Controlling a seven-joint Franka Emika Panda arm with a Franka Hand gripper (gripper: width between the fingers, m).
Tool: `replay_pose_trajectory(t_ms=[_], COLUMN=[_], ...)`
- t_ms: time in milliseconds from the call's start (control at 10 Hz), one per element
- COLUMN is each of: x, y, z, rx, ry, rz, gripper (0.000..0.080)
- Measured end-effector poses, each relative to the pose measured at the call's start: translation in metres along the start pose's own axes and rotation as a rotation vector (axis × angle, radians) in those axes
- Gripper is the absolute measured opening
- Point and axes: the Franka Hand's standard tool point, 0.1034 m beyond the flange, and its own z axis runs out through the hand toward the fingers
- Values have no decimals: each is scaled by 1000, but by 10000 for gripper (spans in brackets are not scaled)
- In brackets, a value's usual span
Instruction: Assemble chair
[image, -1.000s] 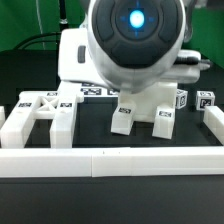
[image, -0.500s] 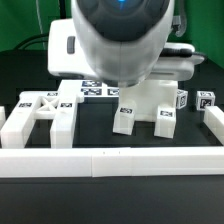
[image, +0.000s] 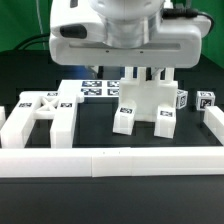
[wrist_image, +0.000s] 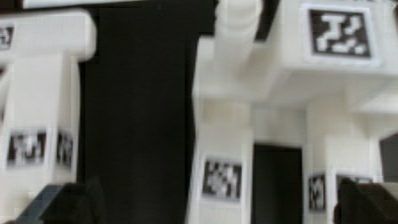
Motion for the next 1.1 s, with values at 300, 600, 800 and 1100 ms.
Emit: replay_pose_trajectory(t_ms=[300,600,800,1100], x=[18,24,25,26], y=[31,38,58,76], z=[-9,-13,-2,19], rx=[-22,-59,-72,-57], ry=[211,388,411,383], rz=[-51,-41,-53,-19], gripper=[648,648,648,648])
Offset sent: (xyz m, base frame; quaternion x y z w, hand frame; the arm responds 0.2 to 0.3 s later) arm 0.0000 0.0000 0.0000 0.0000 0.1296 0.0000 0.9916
